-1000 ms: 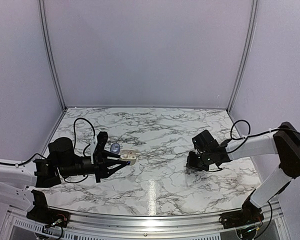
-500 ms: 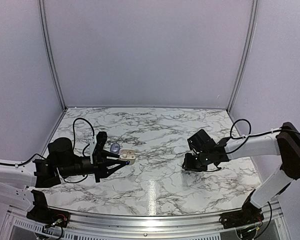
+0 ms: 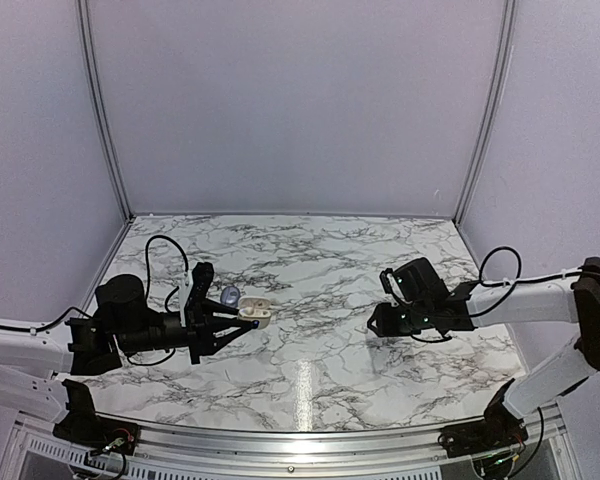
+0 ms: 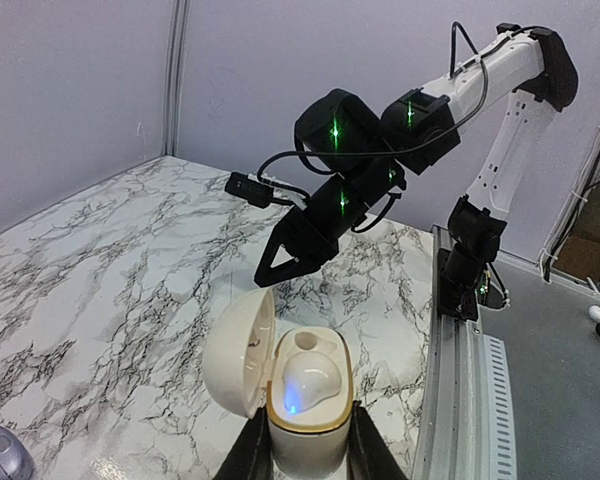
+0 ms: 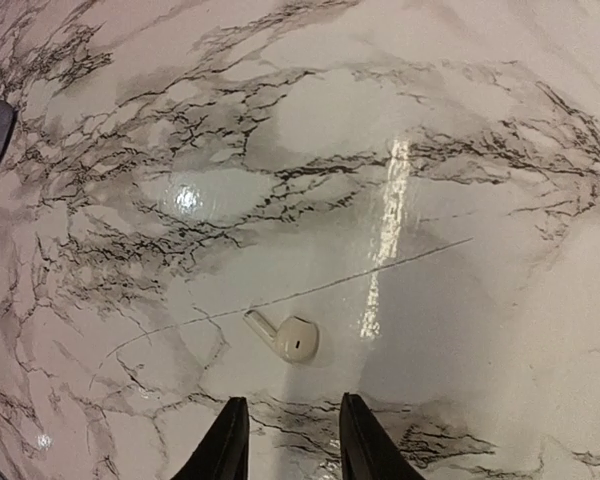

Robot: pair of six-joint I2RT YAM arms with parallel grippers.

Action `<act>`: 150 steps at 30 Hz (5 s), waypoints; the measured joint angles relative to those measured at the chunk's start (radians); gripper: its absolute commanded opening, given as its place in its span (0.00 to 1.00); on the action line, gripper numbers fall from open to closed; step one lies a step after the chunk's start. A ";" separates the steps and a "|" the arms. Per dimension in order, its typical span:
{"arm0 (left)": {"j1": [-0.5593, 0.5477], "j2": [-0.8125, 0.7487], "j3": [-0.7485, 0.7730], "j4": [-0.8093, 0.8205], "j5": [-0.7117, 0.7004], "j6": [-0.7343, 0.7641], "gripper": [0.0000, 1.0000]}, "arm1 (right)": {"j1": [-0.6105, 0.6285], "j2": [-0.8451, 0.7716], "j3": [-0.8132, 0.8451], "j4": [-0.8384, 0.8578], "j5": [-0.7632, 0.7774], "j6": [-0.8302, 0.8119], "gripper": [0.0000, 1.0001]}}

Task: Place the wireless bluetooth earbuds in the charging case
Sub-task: Move the right earbud to the center of the board, then pick up the right earbud from the center of the board, then insert the right earbud into the right side groove of the charging case.

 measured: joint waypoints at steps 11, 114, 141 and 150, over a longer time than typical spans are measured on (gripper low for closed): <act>0.000 0.000 0.000 0.000 0.000 0.000 0.00 | -0.001 0.080 -0.016 0.097 -0.046 0.001 0.25; 0.035 -0.033 -0.049 0.077 0.368 0.031 0.00 | 0.788 -0.169 0.360 0.057 0.366 -0.894 0.04; 0.035 0.006 -0.030 0.082 0.370 0.002 0.00 | 0.849 -0.050 0.423 0.051 0.502 -1.035 0.06; 0.035 0.007 -0.030 0.082 0.370 -0.001 0.00 | 0.854 -0.026 0.424 0.050 0.504 -1.059 0.06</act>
